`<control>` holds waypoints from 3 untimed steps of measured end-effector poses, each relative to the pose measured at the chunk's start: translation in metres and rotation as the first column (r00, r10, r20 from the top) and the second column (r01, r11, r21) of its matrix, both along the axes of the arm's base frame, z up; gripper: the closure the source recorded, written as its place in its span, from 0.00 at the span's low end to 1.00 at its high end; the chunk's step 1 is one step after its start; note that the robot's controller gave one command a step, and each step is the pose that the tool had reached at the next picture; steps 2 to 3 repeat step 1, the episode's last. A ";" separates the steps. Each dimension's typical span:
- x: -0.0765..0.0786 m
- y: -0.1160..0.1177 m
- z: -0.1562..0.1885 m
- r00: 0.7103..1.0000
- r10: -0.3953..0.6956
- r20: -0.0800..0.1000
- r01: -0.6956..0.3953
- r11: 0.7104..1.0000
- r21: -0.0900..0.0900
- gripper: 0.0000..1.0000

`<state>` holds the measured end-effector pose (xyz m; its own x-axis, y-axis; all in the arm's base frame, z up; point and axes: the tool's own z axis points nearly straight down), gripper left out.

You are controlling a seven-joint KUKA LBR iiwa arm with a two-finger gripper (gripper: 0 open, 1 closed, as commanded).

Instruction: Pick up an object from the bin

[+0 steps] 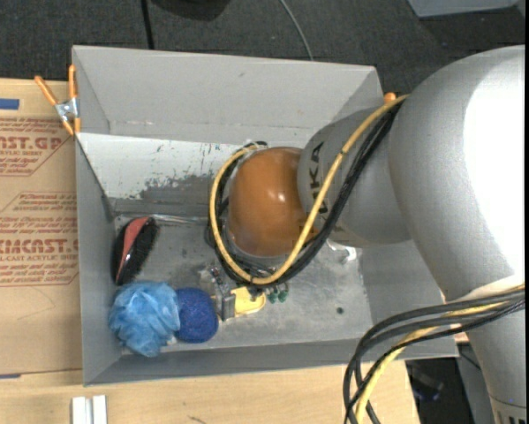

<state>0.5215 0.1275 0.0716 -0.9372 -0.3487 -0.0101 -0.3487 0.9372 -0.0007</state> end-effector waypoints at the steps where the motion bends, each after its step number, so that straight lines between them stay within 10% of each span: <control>1: 0.026 -0.005 0.002 0.999 -0.034 -0.008 0.034 0.999 -0.001 1.00; 3: 0.026 -0.005 0.002 0.999 -0.034 -0.008 0.034 0.999 -0.001 1.00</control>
Offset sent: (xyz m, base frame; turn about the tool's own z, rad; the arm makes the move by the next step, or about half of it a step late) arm 0.0685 -0.0010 -0.0016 -0.1573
